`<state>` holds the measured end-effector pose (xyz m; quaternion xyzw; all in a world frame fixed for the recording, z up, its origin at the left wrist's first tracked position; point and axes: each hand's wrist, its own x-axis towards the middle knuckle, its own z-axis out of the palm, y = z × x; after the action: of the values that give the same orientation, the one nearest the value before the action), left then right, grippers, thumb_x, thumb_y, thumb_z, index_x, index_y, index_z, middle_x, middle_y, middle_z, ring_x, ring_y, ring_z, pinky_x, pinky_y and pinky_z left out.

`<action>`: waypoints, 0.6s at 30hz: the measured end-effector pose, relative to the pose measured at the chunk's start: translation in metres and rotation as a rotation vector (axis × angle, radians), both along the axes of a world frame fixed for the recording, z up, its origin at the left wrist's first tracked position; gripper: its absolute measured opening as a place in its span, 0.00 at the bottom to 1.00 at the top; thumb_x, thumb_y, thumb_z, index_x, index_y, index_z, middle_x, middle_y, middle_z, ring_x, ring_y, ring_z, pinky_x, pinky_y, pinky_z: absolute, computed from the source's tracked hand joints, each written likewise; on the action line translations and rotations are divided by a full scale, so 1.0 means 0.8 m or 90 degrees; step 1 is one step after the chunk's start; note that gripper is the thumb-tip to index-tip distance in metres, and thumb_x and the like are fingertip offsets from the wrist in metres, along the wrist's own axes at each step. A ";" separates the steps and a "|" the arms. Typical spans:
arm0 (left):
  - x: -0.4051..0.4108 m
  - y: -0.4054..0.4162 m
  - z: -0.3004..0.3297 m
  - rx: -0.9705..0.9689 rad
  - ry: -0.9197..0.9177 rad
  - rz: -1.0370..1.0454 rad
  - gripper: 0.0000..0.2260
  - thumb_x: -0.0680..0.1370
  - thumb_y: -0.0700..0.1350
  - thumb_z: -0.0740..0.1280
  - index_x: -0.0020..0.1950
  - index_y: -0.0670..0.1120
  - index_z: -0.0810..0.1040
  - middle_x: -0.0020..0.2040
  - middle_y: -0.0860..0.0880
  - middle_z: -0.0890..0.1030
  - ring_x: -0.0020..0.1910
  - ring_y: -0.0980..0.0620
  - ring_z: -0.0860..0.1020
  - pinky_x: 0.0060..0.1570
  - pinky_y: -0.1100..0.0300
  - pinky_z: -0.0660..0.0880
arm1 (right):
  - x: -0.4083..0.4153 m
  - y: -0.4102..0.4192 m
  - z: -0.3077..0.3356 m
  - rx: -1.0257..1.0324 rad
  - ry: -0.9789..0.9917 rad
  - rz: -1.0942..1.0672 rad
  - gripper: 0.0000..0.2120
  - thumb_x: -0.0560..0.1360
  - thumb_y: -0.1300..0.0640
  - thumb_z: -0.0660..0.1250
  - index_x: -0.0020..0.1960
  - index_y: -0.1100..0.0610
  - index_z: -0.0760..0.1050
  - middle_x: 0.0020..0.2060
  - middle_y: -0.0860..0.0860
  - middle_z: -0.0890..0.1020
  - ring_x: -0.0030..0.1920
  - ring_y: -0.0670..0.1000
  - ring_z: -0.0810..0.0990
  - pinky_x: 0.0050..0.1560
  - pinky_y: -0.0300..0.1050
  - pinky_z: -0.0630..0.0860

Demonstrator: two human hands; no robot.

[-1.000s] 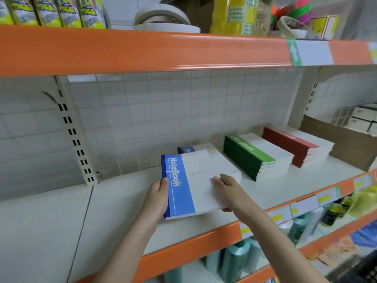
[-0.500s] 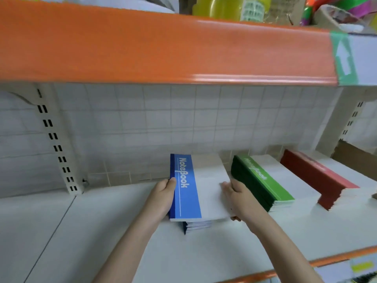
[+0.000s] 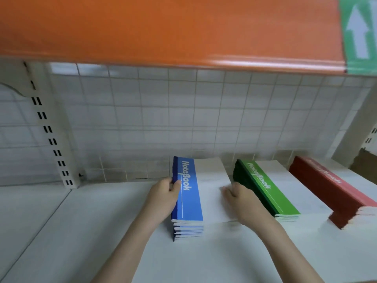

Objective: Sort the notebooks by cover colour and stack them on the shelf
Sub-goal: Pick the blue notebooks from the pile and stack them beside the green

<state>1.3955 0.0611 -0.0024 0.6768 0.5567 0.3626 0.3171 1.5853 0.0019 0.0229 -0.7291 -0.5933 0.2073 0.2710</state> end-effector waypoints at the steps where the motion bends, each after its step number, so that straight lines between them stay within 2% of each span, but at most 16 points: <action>1: 0.001 0.000 0.001 0.009 0.012 0.005 0.15 0.81 0.48 0.59 0.35 0.44 0.70 0.25 0.54 0.69 0.24 0.56 0.66 0.26 0.64 0.62 | 0.001 0.000 -0.002 0.000 -0.015 -0.004 0.18 0.81 0.49 0.54 0.35 0.55 0.60 0.30 0.49 0.69 0.30 0.48 0.67 0.32 0.43 0.64; 3: 0.003 -0.002 0.003 0.021 0.041 0.017 0.14 0.81 0.49 0.59 0.42 0.42 0.75 0.32 0.48 0.77 0.31 0.48 0.74 0.33 0.56 0.68 | 0.001 0.002 -0.004 -0.001 -0.047 -0.014 0.17 0.81 0.49 0.53 0.37 0.55 0.60 0.31 0.49 0.71 0.32 0.50 0.69 0.35 0.45 0.66; 5: 0.006 -0.002 0.004 0.040 0.103 0.043 0.13 0.80 0.50 0.58 0.42 0.43 0.74 0.35 0.47 0.78 0.37 0.44 0.76 0.35 0.53 0.70 | 0.001 0.005 -0.006 0.000 -0.107 -0.029 0.15 0.81 0.48 0.51 0.41 0.57 0.62 0.33 0.49 0.71 0.35 0.54 0.72 0.36 0.45 0.67; 8: 0.007 0.002 0.004 0.069 0.219 0.077 0.12 0.80 0.52 0.57 0.44 0.46 0.72 0.39 0.48 0.78 0.41 0.46 0.76 0.35 0.57 0.68 | -0.002 0.007 -0.009 0.017 -0.212 -0.052 0.12 0.81 0.48 0.51 0.49 0.58 0.63 0.38 0.53 0.75 0.39 0.57 0.74 0.36 0.45 0.66; 11: 0.006 0.007 0.001 0.062 0.240 0.085 0.12 0.80 0.52 0.57 0.52 0.45 0.73 0.46 0.47 0.79 0.46 0.45 0.77 0.40 0.56 0.72 | -0.006 0.010 -0.014 0.032 -0.265 -0.058 0.13 0.80 0.49 0.51 0.53 0.58 0.67 0.43 0.55 0.80 0.42 0.57 0.78 0.34 0.43 0.65; 15: 0.005 0.009 -0.009 0.069 0.240 0.087 0.11 0.80 0.51 0.57 0.56 0.48 0.74 0.47 0.48 0.80 0.45 0.46 0.78 0.42 0.56 0.74 | -0.008 0.013 -0.018 0.044 -0.294 -0.074 0.11 0.80 0.50 0.51 0.44 0.55 0.65 0.39 0.52 0.78 0.37 0.55 0.73 0.35 0.41 0.65; 18: 0.000 0.012 -0.016 0.029 0.150 0.066 0.11 0.79 0.52 0.58 0.55 0.50 0.76 0.46 0.50 0.82 0.45 0.47 0.80 0.46 0.53 0.77 | -0.006 0.014 -0.026 0.038 -0.271 -0.086 0.14 0.79 0.49 0.51 0.39 0.54 0.69 0.39 0.50 0.72 0.37 0.55 0.72 0.37 0.42 0.66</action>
<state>1.3955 0.0705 -0.0152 0.6923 0.6157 0.3089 0.2149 1.5806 0.0130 0.0019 -0.7859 -0.5931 0.0123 0.1745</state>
